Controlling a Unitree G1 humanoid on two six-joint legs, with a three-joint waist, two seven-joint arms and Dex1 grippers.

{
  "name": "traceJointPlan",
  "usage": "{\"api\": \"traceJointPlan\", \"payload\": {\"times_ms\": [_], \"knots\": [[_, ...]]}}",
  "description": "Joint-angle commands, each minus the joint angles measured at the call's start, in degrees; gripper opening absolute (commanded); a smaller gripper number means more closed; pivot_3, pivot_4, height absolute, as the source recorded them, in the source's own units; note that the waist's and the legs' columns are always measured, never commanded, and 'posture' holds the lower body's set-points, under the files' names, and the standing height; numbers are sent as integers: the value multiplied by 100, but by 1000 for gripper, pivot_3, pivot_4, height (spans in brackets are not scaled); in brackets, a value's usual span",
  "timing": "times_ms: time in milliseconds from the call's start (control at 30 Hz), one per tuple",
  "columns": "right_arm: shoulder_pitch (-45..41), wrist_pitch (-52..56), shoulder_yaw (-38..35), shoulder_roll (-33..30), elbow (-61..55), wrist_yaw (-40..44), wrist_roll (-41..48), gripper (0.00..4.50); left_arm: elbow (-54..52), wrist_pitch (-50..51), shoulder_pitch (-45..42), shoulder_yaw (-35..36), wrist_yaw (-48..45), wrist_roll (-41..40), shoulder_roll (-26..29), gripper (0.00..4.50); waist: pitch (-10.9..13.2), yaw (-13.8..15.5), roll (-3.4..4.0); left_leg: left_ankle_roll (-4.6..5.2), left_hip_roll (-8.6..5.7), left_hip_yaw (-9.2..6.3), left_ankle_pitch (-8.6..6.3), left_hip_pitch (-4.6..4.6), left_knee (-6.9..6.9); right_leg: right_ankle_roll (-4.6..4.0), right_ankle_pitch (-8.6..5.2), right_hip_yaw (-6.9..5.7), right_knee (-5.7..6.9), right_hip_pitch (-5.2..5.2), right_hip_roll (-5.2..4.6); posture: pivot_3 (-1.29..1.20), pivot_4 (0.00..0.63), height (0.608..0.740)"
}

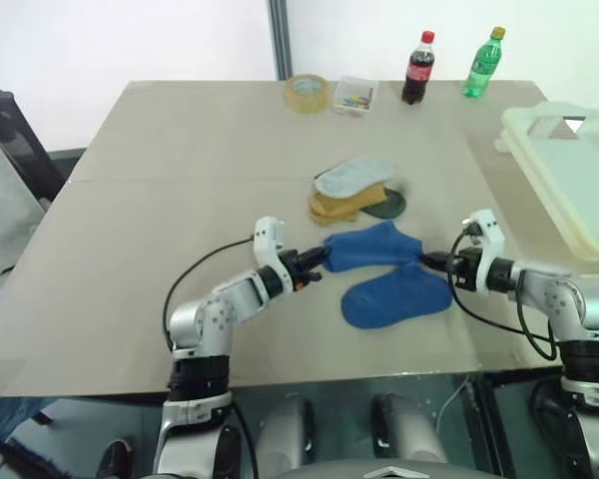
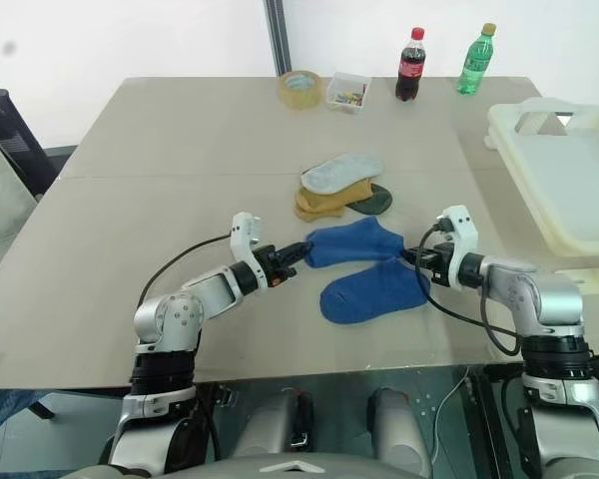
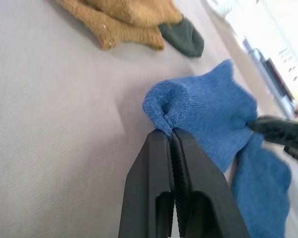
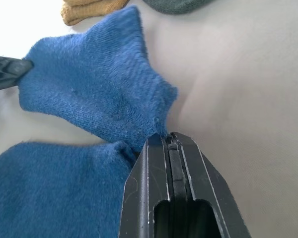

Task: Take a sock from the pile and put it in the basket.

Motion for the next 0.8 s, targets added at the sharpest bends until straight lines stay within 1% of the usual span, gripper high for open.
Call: {"api": "traceJointPlan", "payload": {"times_ms": [33, 67, 133, 200, 333, 500, 533, 600, 667, 700, 733, 800], "knots": [[-99, -49, -1, -27, -120, -30, 53, 0, -41, -12, -66, 71, 97, -101, 22, 1215, 0, 0, 0, 0, 0, -1, 0, 0, -1, 0, 0, 0, 0, 0, 0, 0, 150, 740], [-101, -68, 9, -30, -100, -28, 46, 0, -33, -3, -67, 55, 131, -72, 45, 1781, 0, 1, 0, 0, 0, -2, 0, 0, -2, 0, 0, -1, 0, 0, 1, 0, 150, 740], [-106, -106, 21, -39, -54, -22, 29, 0, -13, 7, -63, 3, 169, -37, 106, 2602, 0, 1, 0, 0, 0, -2, 0, 0, -2, 0, 0, -1, 0, 0, 1, 0, 150, 740], [-97, -118, 13, -43, -45, -31, 29, 0, -2, 31, -32, -64, 162, -22, 176, 3576, -1, 0, 1, 0, 0, -2, 0, 1, -1, 1, 0, -1, 0, 1, 1, 0, 150, 740], [-53, -128, -5, -49, -76, -62, 38, 0, 4, 65, 28, -168, 200, -8, 267, 3576, -2, -31, 1, 0, 2, -4, 0, 18, -1, -11, -7, -1, 1, 15, 3, 0, 150, 740], [7, -149, -26, -58, -106, -114, 45, 0, 22, 291, 86, -35, 255, -229, 266, 3576, -3, -17, 1, 0, 2, -5, 0, 16, -1, -8, -5, -2, -1, 15, 2, 0, 150, 740], [14, -148, -33, -60, -112, -126, 50, 0, 61, 301, 90, -29, 248, -235, 283, 3344, -3, -19, 2, 0, 2, -4, 0, 16, -2, -5, -3, -1, -2, 15, 2, 0, 150, 740], [19, -147, -37, -62, -116, -138, 56, 0, 137, 311, 81, -82, 238, -202, 333, 2703, -3, -19, 1, 0, 2, -5, 0, 15, -2, -5, -3, -2, -2, 15, 2, 0, 150, 740], [20, -141, -30, -64, -123, -145, 56, 0, 186, 339, 55, -121, 245, -214, 339, 1796, -3, -13, 1, 0, 2, -7, 0, 15, -2, -5, -3, -4, -2, 15, 3, 0, 150, 740], [16, -140, -24, -63, -122, -150, 53, 0, 196, 316, 42, -191, 218, -177, 370, 1418, -3, -11, 1, 0, 1, -7, 0, 14, -2, -5, -3, -4, -2, 15, 3, 0, 150, 740], [7, -145, -20, -63, -110, -155, 47, 0, 208, 281, 36, -255, 219, -127, 382, 893, -3, -10, 1, 0, 1, -7, 0, 13, -2, -6, -3, -4, -3, 15, 2, 0, 150, 740], [-14, -155, -19, -61, -88, -163, 40, 0, 237, 213, 31, -354, 206, -38, 414, 893, -3, 0, 1, 0, 0, -7, 0, 12, -2, -6, -3, -4, -5, 15, 2, 0, 150, 740]]}}
